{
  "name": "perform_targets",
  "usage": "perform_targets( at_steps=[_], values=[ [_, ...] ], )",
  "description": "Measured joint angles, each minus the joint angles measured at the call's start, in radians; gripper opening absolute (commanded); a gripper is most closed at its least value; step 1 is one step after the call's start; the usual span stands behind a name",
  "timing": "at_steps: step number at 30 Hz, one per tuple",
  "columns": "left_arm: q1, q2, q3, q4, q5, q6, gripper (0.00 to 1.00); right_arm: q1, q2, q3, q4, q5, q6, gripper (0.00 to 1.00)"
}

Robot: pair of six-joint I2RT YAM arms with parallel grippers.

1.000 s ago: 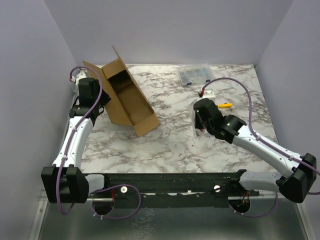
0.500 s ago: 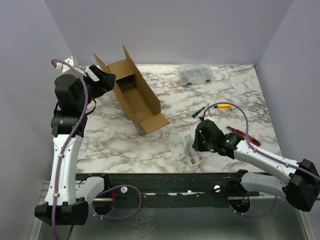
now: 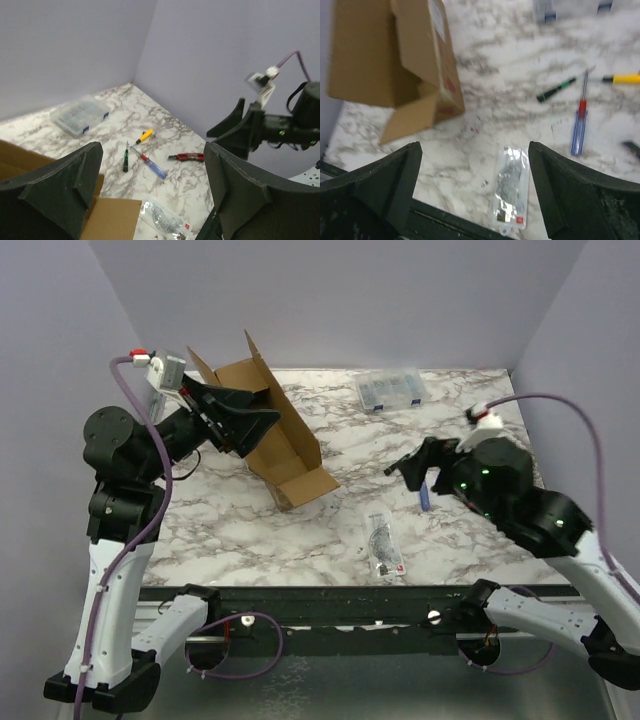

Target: Unpack the express box

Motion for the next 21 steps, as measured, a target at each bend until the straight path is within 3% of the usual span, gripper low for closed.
perform_targets(
  at_steps=[5,8,21],
  values=[
    [-0.012,-0.048,0.077,0.029,-0.023,0.052,0.89,0.0,-0.051,0.33,-0.002,0.039,-0.151,1.0],
    [-0.012,-0.079,0.109,0.043,-0.081,0.072,0.89,0.0,-0.089,0.447,0.038,0.027,-0.242,1.0],
    [-0.047,-0.105,0.166,0.083,-0.276,0.089,0.89,0.0,-0.217,0.417,0.248,-0.03,-0.391,1.0]
  ],
)
